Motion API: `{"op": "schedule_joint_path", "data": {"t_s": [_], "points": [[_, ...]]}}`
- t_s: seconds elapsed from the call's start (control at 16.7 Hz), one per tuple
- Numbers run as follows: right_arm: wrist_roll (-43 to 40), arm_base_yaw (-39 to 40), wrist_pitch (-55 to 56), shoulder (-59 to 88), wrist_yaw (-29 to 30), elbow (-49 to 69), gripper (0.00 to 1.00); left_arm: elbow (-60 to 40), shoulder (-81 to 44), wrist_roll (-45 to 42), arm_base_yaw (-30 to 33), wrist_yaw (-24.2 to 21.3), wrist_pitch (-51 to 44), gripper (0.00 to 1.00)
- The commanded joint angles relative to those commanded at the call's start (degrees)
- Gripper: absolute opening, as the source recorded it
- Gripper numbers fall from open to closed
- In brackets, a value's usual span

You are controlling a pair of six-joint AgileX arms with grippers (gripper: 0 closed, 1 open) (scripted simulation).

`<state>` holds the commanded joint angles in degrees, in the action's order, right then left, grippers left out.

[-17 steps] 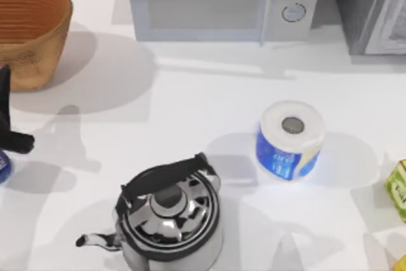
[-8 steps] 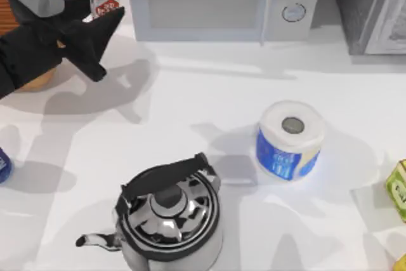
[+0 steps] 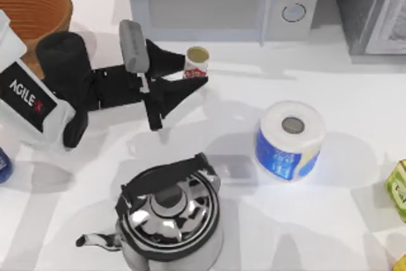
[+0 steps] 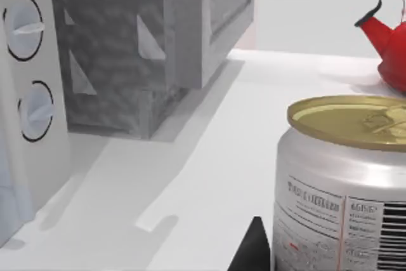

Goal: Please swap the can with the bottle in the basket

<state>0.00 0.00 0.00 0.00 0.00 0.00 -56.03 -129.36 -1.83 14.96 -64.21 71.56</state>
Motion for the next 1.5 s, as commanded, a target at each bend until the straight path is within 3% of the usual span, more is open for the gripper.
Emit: {"op": "schedule_joint_path", "data": {"t_s": [0.3,0.72,1.5], "points": [[0.0,0.0,0.0,0.0,0.0,0.0,1.00,-5.7,-13.4,0.0,3.4,-8.5,7.7,0.00],[0.0,0.0,0.0,0.0,0.0,0.0,1.00,-6.1,-14.6,0.0,4.0,-9.6,8.6,0.00],[0.0,0.0,0.0,0.0,0.0,0.0,1.00,-6.1,-14.6,0.0,4.0,-9.6,8.6,0.98]]}}
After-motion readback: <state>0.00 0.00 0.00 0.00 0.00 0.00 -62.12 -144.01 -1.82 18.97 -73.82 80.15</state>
